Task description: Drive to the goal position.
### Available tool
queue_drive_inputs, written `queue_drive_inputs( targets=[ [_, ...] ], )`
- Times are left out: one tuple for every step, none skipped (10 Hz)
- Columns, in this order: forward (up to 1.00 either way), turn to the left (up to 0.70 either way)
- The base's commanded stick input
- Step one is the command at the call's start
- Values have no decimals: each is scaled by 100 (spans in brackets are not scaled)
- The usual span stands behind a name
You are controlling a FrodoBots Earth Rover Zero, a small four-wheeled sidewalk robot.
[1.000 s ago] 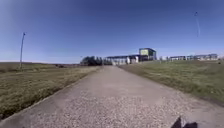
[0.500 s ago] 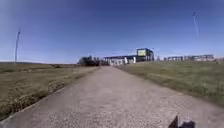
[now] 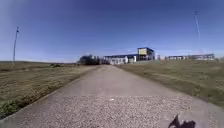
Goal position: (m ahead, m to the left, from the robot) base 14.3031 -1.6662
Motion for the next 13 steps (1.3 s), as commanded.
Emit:
queue_drive_inputs(
  targets=[
    [100, 0],
    [100, -40],
    [100, -40],
    [100, 0],
    [100, 0],
    [100, 0],
    [100, 0],
    [100, 0],
    [100, 0],
    [100, 0],
    [100, 0],
    [100, 0],
    [100, 0]
  ],
)
